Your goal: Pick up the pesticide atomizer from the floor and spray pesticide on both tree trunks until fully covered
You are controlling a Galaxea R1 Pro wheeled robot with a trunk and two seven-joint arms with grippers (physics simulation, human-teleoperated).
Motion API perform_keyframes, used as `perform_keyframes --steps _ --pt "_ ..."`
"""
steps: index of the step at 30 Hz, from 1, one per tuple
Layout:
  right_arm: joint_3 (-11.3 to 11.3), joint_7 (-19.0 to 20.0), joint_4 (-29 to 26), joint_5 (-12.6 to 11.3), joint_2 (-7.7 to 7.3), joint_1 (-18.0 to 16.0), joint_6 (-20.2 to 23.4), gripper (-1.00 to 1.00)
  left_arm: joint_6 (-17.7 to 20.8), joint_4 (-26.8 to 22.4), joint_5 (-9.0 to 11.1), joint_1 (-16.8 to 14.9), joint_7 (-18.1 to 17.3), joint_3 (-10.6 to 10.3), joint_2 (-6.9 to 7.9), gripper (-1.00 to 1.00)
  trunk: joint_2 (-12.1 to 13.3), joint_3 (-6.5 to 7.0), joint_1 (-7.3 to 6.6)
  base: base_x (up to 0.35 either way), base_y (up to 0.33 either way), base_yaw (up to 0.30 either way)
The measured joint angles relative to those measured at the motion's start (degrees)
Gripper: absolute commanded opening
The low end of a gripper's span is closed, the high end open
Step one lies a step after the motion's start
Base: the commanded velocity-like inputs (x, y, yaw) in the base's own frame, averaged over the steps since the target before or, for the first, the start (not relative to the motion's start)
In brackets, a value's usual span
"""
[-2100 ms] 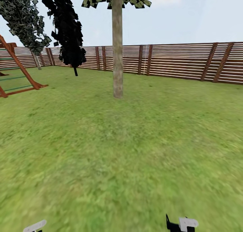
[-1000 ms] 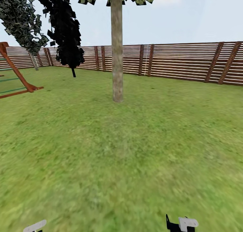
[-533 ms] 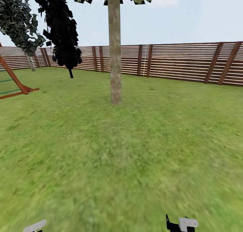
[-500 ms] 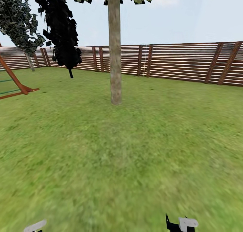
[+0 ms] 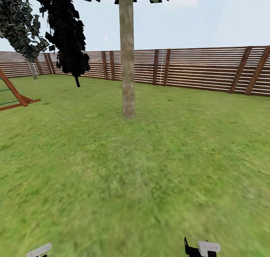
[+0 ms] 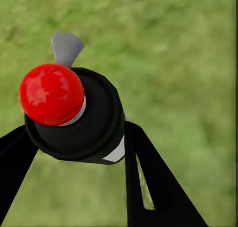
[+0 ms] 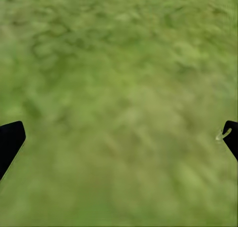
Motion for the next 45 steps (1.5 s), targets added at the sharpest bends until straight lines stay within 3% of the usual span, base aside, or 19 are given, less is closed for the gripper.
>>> perform_keyframes --steps 45 --pt "-0.02 -0.08 -0.08 0.0 0.0 0.0 -0.07 1.0 0.0 0.0 0.0 0.0 0.0 0.0 0.0 -1.0 0.0 0.0 0.0 0.34 0.0 0.0"
